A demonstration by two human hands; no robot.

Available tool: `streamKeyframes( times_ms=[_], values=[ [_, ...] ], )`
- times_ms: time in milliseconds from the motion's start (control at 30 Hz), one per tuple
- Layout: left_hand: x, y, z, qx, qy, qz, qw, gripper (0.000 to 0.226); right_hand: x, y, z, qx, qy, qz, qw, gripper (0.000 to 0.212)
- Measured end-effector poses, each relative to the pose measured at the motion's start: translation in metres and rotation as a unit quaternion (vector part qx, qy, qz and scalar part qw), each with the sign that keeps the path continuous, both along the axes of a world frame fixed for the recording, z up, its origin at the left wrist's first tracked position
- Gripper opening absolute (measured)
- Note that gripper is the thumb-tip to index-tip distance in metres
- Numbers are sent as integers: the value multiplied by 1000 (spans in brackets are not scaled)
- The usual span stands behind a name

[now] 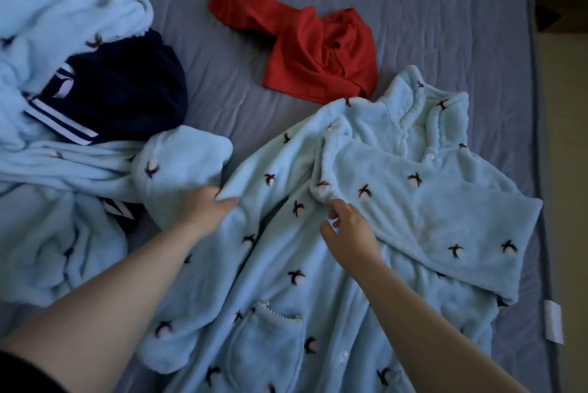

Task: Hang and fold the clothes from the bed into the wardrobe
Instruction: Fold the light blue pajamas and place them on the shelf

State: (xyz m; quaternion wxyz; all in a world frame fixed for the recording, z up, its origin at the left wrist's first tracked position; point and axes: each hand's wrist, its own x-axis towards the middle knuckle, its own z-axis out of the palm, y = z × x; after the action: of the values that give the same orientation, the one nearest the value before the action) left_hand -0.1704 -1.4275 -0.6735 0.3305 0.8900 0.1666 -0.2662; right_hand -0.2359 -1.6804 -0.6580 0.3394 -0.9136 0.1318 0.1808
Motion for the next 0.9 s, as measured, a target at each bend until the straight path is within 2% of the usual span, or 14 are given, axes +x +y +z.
streamKeyframes(
  times_ms=[67,133,233,300,333,400,467,533,633,700,767,900],
  values=[
    [7,3,10,-78,-54,79,992,20,1,5,4,-8,10,4,1000,36],
    [21,13,27,-101,-127,113,980,17,5,10,11,-8,10,0,1000,38],
    [54,30,61,-23,-309,42,950,15,16,19,25,-4,3,-15,1000,36],
    [71,35,75,-1,-365,-2,931,22,25,23,33,-12,6,-20,1000,34],
    [74,38,77,2,-344,-15,939,32,31,26,37,-18,7,-19,1000,33],
    [66,43,71,40,-219,-20,975,54,37,32,41,-23,14,-21,999,34],
    [44,52,58,84,-113,-13,990,70,39,37,42,-22,20,-29,999,35],
    [20,58,48,92,-101,-25,990,85,39,42,40,-21,26,-34,999,37],
    [1,61,35,110,-179,-91,973,107,33,47,32,-20,32,-21,999,40],
    [-6,60,31,116,-202,-124,965,102,30,50,26,-24,41,-13,999,42],
    [-11,60,28,117,-207,-129,963,80,26,54,23,-26,56,-8,998,42],
    [0,76,37,84,-231,-3,969,39,31,63,21,-23,62,9,998,39]
  ],
)
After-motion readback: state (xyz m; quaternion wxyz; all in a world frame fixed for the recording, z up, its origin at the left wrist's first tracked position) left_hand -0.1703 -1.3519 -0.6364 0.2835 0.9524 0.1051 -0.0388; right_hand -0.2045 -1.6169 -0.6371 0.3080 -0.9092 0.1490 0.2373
